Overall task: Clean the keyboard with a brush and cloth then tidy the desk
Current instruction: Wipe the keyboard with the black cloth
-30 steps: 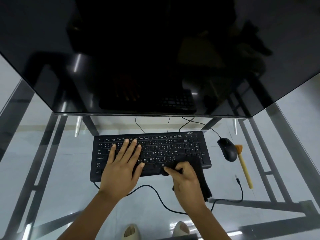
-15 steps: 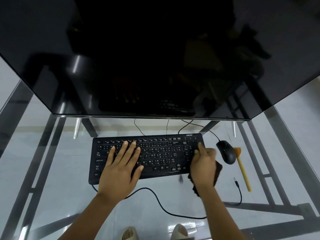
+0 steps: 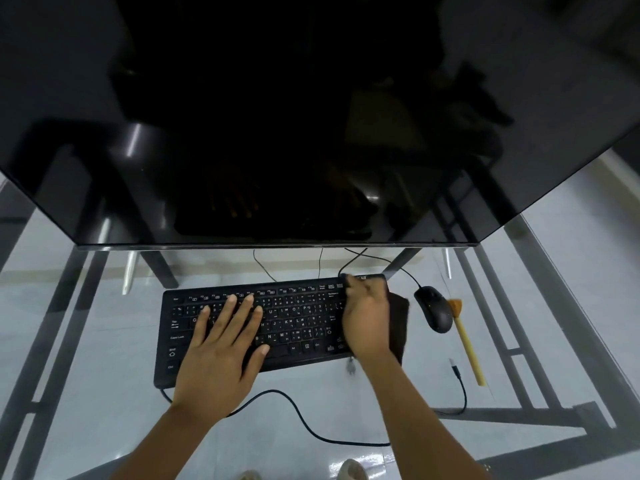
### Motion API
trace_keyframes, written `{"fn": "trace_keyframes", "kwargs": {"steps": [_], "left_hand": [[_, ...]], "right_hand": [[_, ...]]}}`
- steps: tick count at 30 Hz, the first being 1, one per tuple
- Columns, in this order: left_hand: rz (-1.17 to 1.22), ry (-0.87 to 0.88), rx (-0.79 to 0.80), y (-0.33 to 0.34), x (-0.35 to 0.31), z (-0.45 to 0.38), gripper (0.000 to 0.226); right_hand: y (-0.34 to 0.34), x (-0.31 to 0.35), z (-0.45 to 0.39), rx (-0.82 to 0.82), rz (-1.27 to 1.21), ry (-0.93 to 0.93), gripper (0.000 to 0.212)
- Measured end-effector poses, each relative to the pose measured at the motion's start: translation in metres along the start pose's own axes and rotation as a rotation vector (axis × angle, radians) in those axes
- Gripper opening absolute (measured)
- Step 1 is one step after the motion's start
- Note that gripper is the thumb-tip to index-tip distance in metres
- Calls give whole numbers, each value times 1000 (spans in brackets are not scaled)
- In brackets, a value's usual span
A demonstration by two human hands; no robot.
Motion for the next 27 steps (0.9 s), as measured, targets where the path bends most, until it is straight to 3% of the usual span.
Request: {"fn": "trace_keyframes", "kwargs": {"steps": [2,3,6,8,13,14,16,17,20,22,25,27], "left_hand": [[-7,5,4,0,0,-1,57],[-13,8,9,0,0,-1,57],[-24,2,19,0,-1,-1,57],[-19,-5,22,0,-1,-1,57],[30,-14,40,-2,1,-2,57],[43,-15,43,-4,4,-1,58],[34,-51,31,-11,16,1,61],[22,-98,17,-17,26,4,62],[-9,-245,-9,-30,65,20,67],[31,-274,10,-33,82,29,69],[156,-306,7,-29,83,32,68],[184,-319,0,-26,80,32,68]], "right_hand": [[-5,8,2,94,-5,-110,31],[-9,6,-2,102,2,-80,36],[-17,-13,-17,-38,28,101,36],[-13,-1,-10,-86,25,120,35],[13,86,67,333,-152,-175,24],[16,87,71,315,-124,-259,32],[15,71,63,295,-72,-335,26],[12,59,54,289,-83,-233,25],[13,23,34,72,80,-128,35],[21,34,39,86,94,-86,36],[28,98,71,273,-89,-142,11],[37,128,89,370,-174,-237,39]]}}
Point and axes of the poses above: each hand's wrist, its own z-axis away from the middle knuckle, its own y-axis out of the palm, x = y × z, the point moved 1 cm from there along -z, towards the middle knuckle, and after that the axes turned 11 degrees about -x, right-handed, at the moved point
